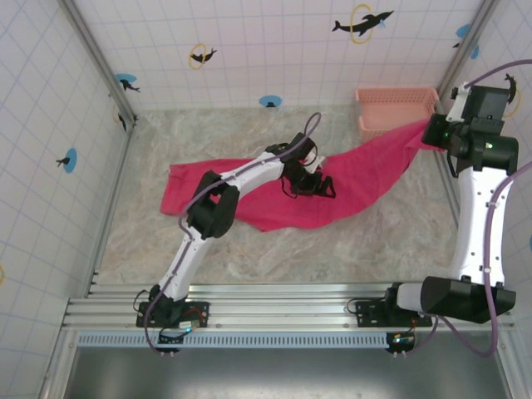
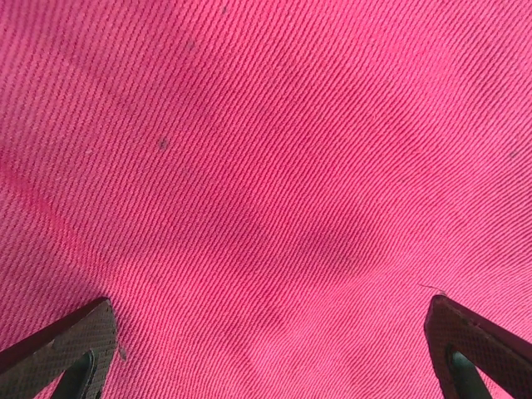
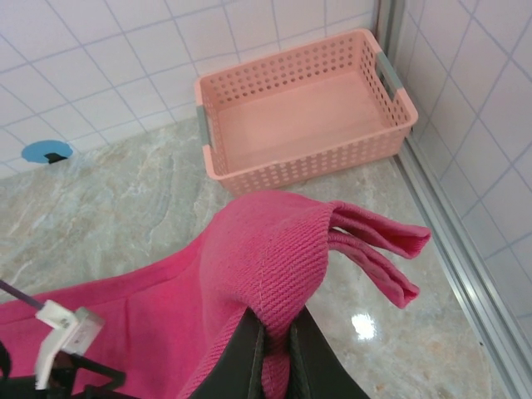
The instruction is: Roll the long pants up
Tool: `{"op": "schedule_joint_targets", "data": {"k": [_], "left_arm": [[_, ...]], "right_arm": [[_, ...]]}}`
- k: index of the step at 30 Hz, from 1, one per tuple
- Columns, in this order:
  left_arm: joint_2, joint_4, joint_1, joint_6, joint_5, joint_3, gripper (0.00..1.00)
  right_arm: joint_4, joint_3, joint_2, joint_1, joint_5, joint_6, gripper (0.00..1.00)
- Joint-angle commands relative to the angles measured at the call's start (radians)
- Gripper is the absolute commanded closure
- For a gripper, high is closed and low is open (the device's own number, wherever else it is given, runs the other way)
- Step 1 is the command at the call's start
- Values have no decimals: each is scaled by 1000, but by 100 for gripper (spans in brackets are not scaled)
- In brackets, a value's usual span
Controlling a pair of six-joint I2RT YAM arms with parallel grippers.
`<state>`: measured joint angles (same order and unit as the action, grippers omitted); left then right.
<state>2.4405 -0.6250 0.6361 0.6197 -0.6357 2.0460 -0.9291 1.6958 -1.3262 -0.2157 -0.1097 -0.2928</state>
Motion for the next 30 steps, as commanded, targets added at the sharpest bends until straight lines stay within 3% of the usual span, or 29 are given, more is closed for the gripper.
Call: {"op": "schedule_joint_targets", "data": {"k": [1, 6, 12, 19, 25, 30], "left_arm": [[45, 46, 25, 101, -29, 30, 3], [-124, 105, -58, 117, -41, -72, 2], [-433, 103, -317, 66, -31, -245, 2], [-718, -89, -610, -150, 260, -429, 3], [-799, -93, -777, -209, 380, -651, 2], [-769, -9, -876, -159, 274, -779, 2]], "right_arm": [[21, 107, -25, -1, -56, 3, 100], [7, 182, -49, 97, -67, -3, 100], [52, 193, -56, 309, 0, -49, 100], [189, 178, -126, 572, 52, -102, 100], [246, 257, -277, 748, 63, -114, 100], [270, 382, -439, 851, 38, -128, 100]]}}
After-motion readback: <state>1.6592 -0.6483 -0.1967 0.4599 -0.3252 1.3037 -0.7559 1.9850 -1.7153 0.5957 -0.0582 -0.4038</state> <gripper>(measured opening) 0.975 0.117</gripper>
